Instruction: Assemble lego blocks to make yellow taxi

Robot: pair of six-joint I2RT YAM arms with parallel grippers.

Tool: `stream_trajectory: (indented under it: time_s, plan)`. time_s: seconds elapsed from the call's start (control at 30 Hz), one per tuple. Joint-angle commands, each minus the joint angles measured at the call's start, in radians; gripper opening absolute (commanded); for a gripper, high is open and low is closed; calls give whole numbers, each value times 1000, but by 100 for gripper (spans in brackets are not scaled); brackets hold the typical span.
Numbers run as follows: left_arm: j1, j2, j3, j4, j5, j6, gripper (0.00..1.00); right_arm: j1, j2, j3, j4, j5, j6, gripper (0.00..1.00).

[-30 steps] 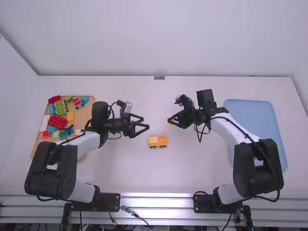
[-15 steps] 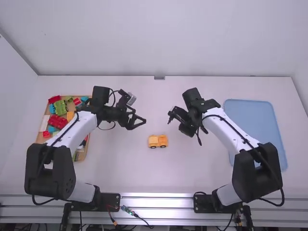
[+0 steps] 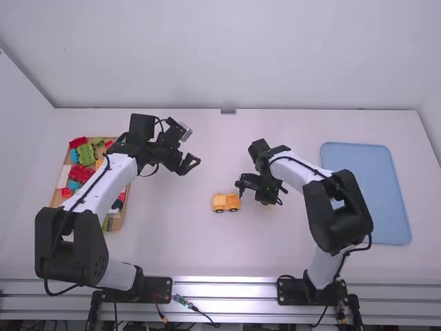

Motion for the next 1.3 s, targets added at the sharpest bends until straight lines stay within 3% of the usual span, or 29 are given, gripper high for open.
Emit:
stream_trajectory:
  time_s: [0.0, 0.2, 0.27, 0.33, 0.37, 0.4, 0.57, 0.83, 1.03, 1.27]
  plan:
    - [3, -15, 10, 0, 13, 51, 99, 18, 34, -6, 32, 12, -47, 0]
    - [1, -14, 9, -8, 17, 51, 99, 24, 78, -8, 68, 9, -51, 0]
    - [5, -15, 9, -13, 16, 50, 99, 24, 82, -8, 64, 16, -50, 8]
    - [6, -14, 9, -20, 16, 51, 99, 24, 80, -8, 72, 19, -42, 28]
    - [0, -14, 9, -24, 17, 50, 99, 22, 80, -1, 75, 21, -26, 79]
    - [-2, -14, 9, -25, 17, 50, 99, 22, 80, 3, 74, 23, -18, 99]
    - [-3, -14, 6, -44, 33, 101, 99, 23, 57, 48, 61, 17, 23, 99]
    - [-3, -14, -130, -30, 350, 557, 99, -24, -166, 16, 60, -154, 20, 99]
    - [-3, -14, -320, 236, 575, 507, 99, -148, -375, -192, 226, -430, -92, 99]
    - [-57, -14, -557, 616, 595, 455, 99, -267, -469, -481, 523, -623, -151, 99]
